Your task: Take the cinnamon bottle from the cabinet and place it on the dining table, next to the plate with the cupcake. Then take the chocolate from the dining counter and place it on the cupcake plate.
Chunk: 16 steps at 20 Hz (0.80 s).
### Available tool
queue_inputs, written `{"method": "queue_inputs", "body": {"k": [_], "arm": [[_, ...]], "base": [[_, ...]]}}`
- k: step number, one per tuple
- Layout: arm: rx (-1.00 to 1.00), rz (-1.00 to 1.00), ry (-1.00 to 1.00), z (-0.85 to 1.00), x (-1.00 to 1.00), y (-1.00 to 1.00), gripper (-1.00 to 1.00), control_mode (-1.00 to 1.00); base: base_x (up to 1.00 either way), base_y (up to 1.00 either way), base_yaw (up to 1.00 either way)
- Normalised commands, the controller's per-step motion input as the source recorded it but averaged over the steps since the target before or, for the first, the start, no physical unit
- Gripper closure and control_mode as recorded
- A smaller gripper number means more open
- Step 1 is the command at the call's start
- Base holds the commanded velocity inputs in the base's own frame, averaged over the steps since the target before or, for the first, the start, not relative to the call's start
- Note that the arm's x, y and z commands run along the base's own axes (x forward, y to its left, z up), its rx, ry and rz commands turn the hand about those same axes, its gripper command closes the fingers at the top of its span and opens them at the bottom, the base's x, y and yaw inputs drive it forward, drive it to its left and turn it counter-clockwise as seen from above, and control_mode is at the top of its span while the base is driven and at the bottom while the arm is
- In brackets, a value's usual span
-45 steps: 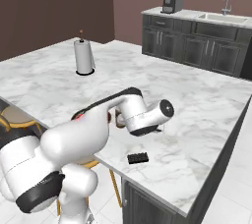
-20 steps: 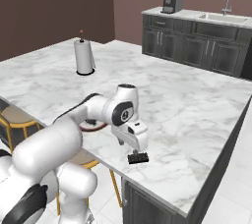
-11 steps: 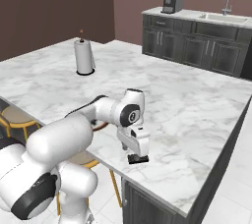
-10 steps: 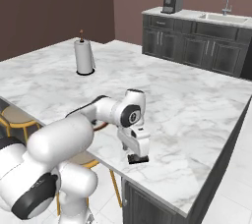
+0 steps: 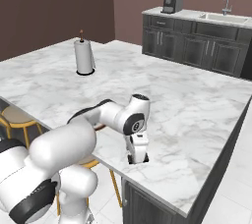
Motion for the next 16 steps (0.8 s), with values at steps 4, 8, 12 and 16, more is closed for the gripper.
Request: {"method": "queue_inputs", "body": {"k": [4,8,12,16], "arm": [[-0.01,-0.17,-0.01,-0.16,0.26,0.01,-1.0,-1.0],[-0.04,-0.05,0.01,-0.19,0.37,-0.01,-1.0,-1.0],[-0.11,0.0,0.04,-0.21,0.33,-0.13,-1.0,-1.0],[-0.07,0.0,0.09,-0.2,0.21,-0.2,-1.0,-1.0]], "base": [[0.0,0.0,0.0],[0.0,0.0,0.0],[0.0,0.0,0.0],[0.0,0.0,0.0]]}}
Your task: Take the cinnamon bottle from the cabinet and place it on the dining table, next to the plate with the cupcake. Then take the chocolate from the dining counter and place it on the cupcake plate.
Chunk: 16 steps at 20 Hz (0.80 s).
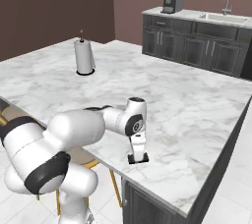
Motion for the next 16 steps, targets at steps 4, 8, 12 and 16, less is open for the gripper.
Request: {"method": "queue_inputs", "body": {"k": [4,8,12,16], "arm": [[-0.04,0.0,0.16,-0.24,0.03,-0.1,-1.0,-1.0],[0.0,0.0,0.05,-0.21,0.0,-0.09,-1.0,-1.0],[0.0,0.0,0.0,-0.14,0.0,-0.06,-1.0,-1.0],[0.0,0.0,-0.01,-0.09,0.0,-0.09,-1.0,-1.0]], "base": [[0.0,0.0,0.0],[0.0,0.0,0.0],[0.0,0.0,0.0],[0.0,0.0,0.0]]}}
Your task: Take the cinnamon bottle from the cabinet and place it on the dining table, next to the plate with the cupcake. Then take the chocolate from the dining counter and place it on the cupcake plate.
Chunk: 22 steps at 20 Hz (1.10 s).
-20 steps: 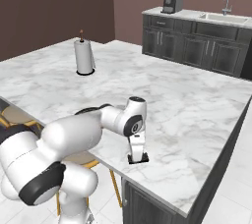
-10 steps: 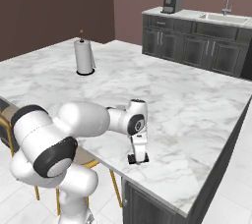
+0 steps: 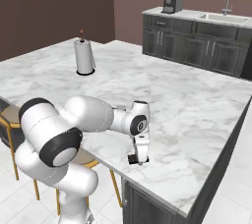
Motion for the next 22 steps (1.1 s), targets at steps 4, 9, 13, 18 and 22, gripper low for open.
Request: {"method": "queue_inputs", "body": {"k": [4,9,13,18,22], "arm": [[0.0,-0.04,-0.05,-0.09,0.0,-0.05,-1.0,-1.0],[0.0,-0.07,-0.09,-0.04,0.0,0.0,-1.0,-1.0],[0.0,-0.06,-0.12,-0.08,0.0,0.0,-1.0,-1.0],[0.0,-0.05,-0.03,-0.14,0.02,0.0,-1.0,-1.0],[0.0,-0.02,0.0,-0.08,0.12,0.0,-1.0,-1.0]], "base": [[0.0,0.0,0.0],[0.0,0.0,0.0],[0.0,0.0,0.0],[0.0,0.0,0.0],[0.0,0.0,0.0]]}}
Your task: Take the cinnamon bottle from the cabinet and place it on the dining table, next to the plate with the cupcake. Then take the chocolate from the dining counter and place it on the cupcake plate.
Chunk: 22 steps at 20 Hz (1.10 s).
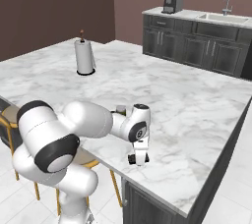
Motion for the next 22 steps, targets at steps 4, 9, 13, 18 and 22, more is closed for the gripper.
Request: {"method": "queue_inputs", "body": {"k": [4,9,13,18,22], "arm": [[0.0,0.0,0.0,-0.05,0.14,0.0,-1.0,-1.0],[0.0,0.0,0.04,-0.2,0.02,-0.09,-1.0,-1.0],[0.0,0.0,0.01,-0.35,-0.04,-0.08,-1.0,-1.0],[0.03,0.0,0.0,-0.39,-0.12,-0.06,-1.0,-1.0],[0.07,0.0,-0.01,-0.31,-0.25,-0.1,-1.0,-1.0]], "base": [[0.0,0.0,0.0],[0.0,0.0,0.0],[0.0,0.0,0.0],[0.0,0.0,0.0],[0.0,0.0,0.0]]}}
